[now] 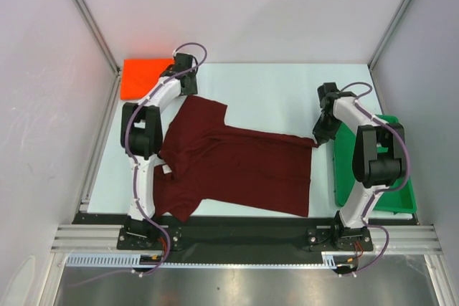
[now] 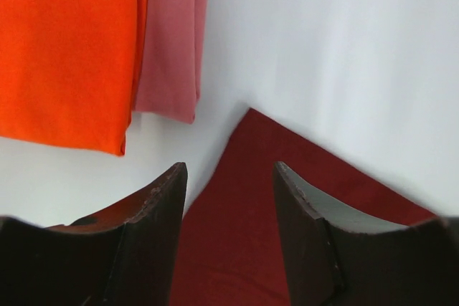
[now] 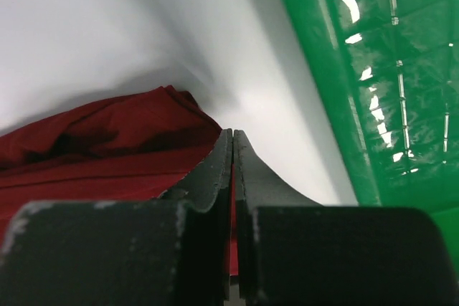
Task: Fold and stack the t-shirts
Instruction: Flatten the tshirt out
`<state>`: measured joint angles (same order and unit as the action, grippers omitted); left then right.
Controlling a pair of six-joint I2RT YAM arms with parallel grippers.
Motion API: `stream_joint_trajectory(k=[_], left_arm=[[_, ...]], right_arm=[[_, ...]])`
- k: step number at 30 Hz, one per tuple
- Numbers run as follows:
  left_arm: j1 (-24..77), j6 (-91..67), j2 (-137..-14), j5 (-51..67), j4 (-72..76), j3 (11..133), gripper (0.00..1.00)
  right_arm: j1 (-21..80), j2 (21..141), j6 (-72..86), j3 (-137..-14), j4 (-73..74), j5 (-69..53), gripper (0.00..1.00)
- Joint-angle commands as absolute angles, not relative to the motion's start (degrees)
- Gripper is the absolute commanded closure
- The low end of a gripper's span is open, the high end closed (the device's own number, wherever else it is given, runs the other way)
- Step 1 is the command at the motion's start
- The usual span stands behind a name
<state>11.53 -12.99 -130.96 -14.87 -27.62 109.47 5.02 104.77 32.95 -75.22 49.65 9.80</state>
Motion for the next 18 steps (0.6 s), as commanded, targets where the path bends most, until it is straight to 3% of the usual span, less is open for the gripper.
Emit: stream_joint_trajectory(k=[1,6,12,18], left_arm=[[11.43,-12.39,-133.84,-17.40,-29.43,115.30,0.44],[11.60,-11.16,-137.63,-16.27,-31.37,123.65,0.47],[11.25,-17.56,-138.16,-11.96,-34.44,124.10,0.54],[11.25,-25.57,-142.82,-9.24,-41.66,130.52,0.44]], right_arm=[[4.13,101.34,32.25,-74.36,50.89,10.55,1.00],[3.69,100.29,32.34,-74.18,51.68,10.02,1.00],[3.34,96.51,32.34,-73.21,52.39,8.53,1.00],[3.34,93.17,32.34,-70.33,52.38,6.24,1.00]])
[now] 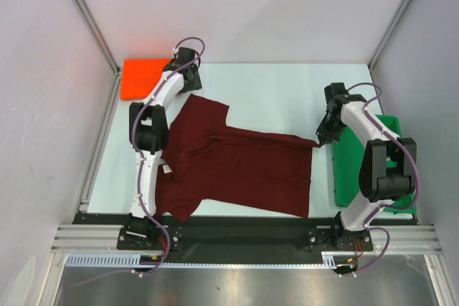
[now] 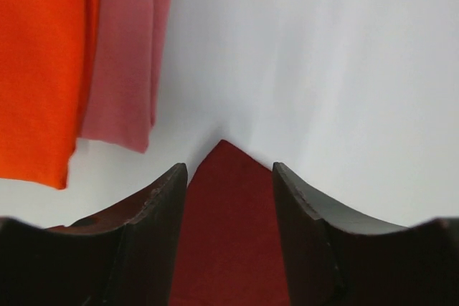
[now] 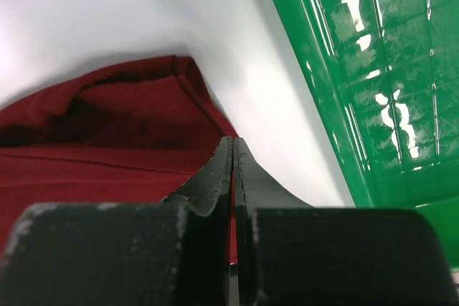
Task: Fold and stack the t-shirts
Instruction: Flatten the tshirt out
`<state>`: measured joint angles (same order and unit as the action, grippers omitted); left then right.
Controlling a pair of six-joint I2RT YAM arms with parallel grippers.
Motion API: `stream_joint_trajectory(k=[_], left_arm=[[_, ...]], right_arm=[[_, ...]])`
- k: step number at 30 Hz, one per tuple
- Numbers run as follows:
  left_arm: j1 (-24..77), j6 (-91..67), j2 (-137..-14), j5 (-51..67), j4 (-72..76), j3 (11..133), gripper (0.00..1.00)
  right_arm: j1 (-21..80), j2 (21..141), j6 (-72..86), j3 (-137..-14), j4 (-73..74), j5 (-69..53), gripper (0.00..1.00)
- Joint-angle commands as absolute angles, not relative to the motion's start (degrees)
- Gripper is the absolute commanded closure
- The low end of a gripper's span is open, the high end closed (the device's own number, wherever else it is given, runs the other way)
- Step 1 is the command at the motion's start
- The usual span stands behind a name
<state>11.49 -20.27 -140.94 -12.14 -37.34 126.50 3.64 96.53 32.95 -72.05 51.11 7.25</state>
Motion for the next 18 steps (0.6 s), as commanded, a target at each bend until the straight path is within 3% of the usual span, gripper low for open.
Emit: stream_joint_trajectory(k=[1,18], left_arm=[[11.25,-26.36,-143.00,-8.79,-41.83,130.52,0.43],[11.51,-35.24,-145.55,-9.85,-42.20,131.13,0.37]], right_arm=[[3.34,92.29,32.34,-69.62,52.30,6.07,1.00],[3.25,80.95,32.96,-55.02,49.66,2.72,1.00]])
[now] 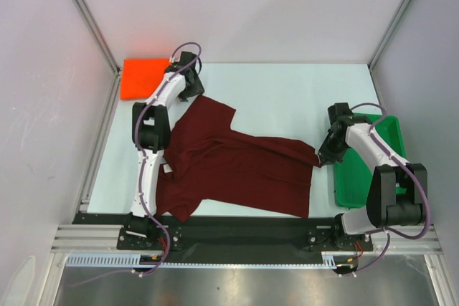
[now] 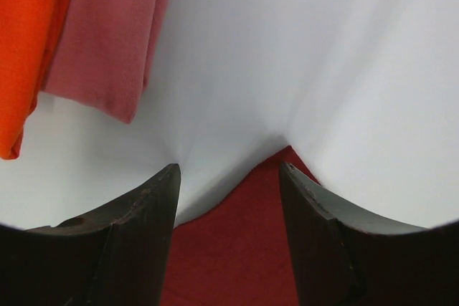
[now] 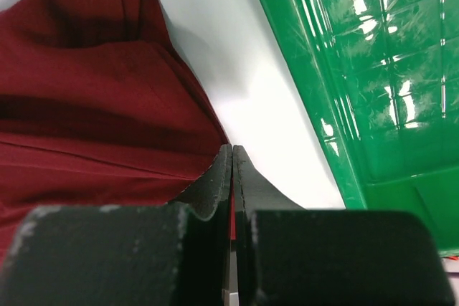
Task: Fold and stack the t-shirts
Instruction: Flatten the tshirt out
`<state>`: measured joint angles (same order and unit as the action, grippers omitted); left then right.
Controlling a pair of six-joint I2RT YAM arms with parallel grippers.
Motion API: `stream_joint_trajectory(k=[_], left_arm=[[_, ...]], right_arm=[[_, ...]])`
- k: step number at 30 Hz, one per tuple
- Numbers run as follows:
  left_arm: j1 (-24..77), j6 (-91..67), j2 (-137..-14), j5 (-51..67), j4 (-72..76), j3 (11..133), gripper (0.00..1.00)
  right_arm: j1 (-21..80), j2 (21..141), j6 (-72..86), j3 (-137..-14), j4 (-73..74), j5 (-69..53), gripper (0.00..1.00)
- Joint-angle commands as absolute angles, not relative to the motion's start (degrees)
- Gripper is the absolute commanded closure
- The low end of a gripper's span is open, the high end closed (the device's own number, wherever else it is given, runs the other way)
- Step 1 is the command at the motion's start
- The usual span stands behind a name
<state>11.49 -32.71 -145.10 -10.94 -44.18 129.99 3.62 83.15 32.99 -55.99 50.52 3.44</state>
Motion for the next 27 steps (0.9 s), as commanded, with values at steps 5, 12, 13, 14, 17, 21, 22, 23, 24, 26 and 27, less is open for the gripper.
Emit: stream_joint_trajectory(k=[5,12,13,14,17,21,22,23,24,26,27], left_arm=[[12.48,-33.23,-141.51,-8.17,-32.36,125.87,0.33],[12.92,-35.06,-144.05,-9.14,-36.02,128.15,0.33],[13.01,-35.59,-144.40,-9.40,-36.73,128.14,0.34],[13.36,-35.60,-144.84,-9.49,-38.30,128.58,0.35],[14.23,-35.16,-147.55,-13.00,-43.31,133.30,0.36],[14.50,-36.56,-149.85,-14.06,-50.62,135.35,0.46],[14.50,-36.39,-150.46,-13.63,-51.41,136.40,0.47],[14.50,-36.30,-151.77,-13.28,-52.63,136.93,0.46],[14.50,-35.95,-152.31,-13.01,-53.08,137.46,0.53],[14.50,-35.69,-152.67,-12.92,-53.35,137.73,0.64],[14.50,-35.42,-152.67,-12.83,-53.44,137.72,0.64]], right_arm=[[3.16,80.95,32.34,-55.02,49.31,2.90,1.00],[2.64,80.86,31.90,-55.11,48.87,2.11,1.00],[2.55,80.77,31.90,-55.11,48.87,2.11,1.00],[2.46,80.60,31.99,-54.93,48.78,2.11,1.00],[2.11,80.42,32.25,-54.67,48.61,1.67,1.00],[1.93,79.63,32.26,-54.49,48.43,1.41,1.00],[2.02,79.37,32.26,-54.41,48.60,1.32,1.00],[1.93,79.19,32.17,-54.23,48.69,1.41,1.00],[1.85,78.75,32.17,-54.14,48.78,1.49,1.00],[1.76,78.31,32.08,-53.70,48.96,1.67,1.00],[1.67,77.88,32.08,-53.53,48.87,1.67,1.00]])
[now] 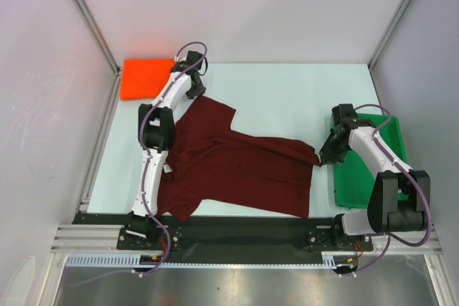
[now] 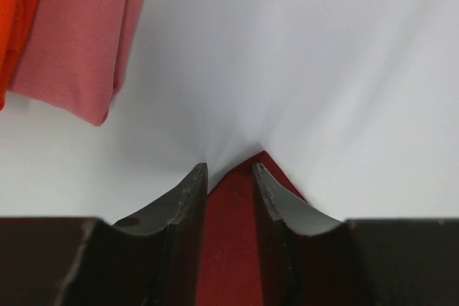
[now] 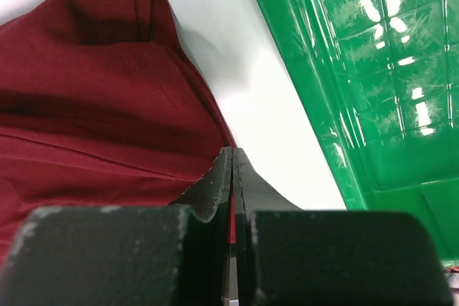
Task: Fold and stack the t-shirts
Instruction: Flatten the tshirt out
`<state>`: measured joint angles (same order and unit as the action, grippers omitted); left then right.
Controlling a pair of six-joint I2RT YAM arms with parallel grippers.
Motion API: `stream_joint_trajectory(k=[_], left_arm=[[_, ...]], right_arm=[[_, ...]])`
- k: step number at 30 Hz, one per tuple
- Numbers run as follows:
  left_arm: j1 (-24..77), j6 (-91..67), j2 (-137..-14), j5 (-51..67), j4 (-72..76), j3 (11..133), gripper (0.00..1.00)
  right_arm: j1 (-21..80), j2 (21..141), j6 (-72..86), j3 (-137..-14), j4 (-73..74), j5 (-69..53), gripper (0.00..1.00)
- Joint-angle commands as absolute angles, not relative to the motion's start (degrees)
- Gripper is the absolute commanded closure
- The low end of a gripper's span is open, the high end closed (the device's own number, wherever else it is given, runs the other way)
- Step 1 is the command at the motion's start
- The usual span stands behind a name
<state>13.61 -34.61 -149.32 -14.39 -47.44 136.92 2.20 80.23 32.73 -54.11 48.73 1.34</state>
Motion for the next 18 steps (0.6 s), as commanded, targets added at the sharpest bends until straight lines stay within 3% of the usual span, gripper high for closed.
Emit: stream_joint_trajectory(k=[1,7,9,10,13,18], left_arm=[[14.50,-35.33,-152.75,-12.75,-53.35,137.81,0.64],[14.24,-33.67,-152.67,-12.13,-52.30,137.73,0.67],[13.89,-32.96,-152.67,-10.47,-51.42,137.72,0.73],[13.80,-32.79,-152.67,-10.11,-50.98,137.90,0.84],[14.24,-31.90,-151.62,-10.10,-49.31,137.46,1.00],[14.68,-32.43,-145.30,-11.68,-45.45,128.78,1.00]], right_arm=[[1.50,77.61,31.99,-53.44,49.13,1.67,1.00],[1.32,76.38,31.73,-53.09,49.39,1.67,1.00],[1.23,76.38,31.29,-53.26,49.66,1.58,1.00],[1.23,76.12,31.20,-53.09,49.57,1.58,1.00],[1.23,75.50,31.03,-53.17,49.66,1.50,1.00],[1.32,75.41,30.32,-53.70,49.48,1.58,1.00]])
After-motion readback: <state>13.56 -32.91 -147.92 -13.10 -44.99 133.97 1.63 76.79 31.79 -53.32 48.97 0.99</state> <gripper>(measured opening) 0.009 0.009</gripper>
